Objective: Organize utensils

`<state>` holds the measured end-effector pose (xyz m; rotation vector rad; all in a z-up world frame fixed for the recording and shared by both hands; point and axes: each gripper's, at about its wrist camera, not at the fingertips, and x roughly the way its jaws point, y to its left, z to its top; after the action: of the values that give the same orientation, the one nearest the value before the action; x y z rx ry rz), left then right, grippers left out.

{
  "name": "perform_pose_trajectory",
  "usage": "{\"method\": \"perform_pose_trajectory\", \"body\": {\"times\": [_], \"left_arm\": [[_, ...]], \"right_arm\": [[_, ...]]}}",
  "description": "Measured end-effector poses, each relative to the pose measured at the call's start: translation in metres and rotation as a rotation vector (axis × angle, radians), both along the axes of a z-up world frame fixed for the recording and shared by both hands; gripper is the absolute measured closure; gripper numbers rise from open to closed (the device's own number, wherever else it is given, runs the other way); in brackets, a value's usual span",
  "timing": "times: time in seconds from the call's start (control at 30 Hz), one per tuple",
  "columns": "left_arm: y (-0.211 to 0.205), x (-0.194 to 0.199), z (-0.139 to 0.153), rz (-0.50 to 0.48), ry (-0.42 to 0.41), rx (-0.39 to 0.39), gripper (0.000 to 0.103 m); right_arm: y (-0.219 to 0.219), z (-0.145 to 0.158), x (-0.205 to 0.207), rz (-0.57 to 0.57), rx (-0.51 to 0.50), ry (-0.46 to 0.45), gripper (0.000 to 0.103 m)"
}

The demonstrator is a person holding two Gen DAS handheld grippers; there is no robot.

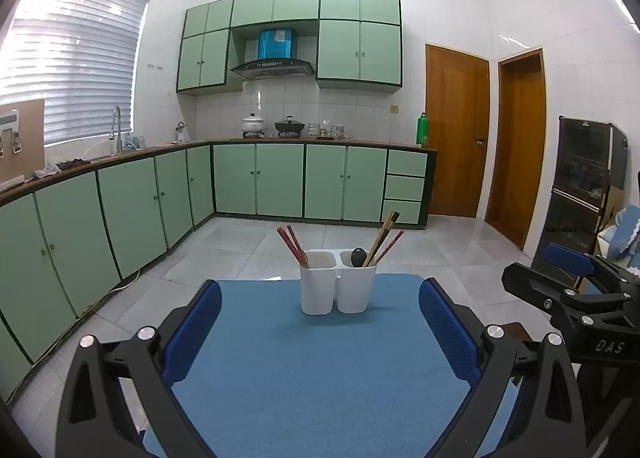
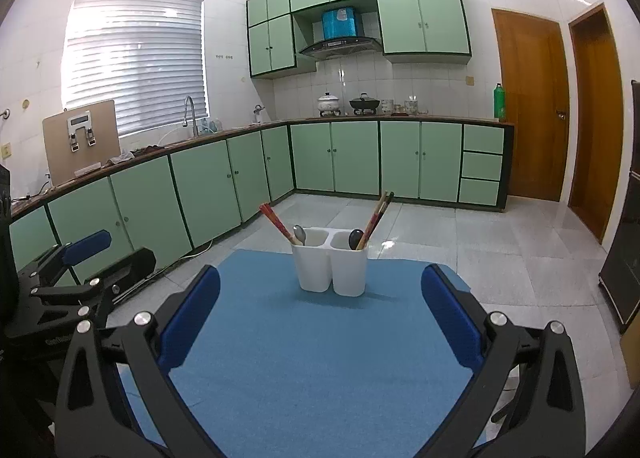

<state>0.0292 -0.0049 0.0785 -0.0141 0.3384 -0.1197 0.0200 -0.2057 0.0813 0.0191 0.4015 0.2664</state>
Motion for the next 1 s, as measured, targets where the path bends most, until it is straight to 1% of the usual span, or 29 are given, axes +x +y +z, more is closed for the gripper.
{"method": "perform_pose_trajectory", "body": {"times": [1.0], "left_arm": [[0.0031, -0.0083, 0.0002, 0.006, -0.004, -0.003, 0.006]], "right_arm": [[0.0072, -0.0007, -0.0004, 0.001, -0.014, 0.000, 0.005]]}}
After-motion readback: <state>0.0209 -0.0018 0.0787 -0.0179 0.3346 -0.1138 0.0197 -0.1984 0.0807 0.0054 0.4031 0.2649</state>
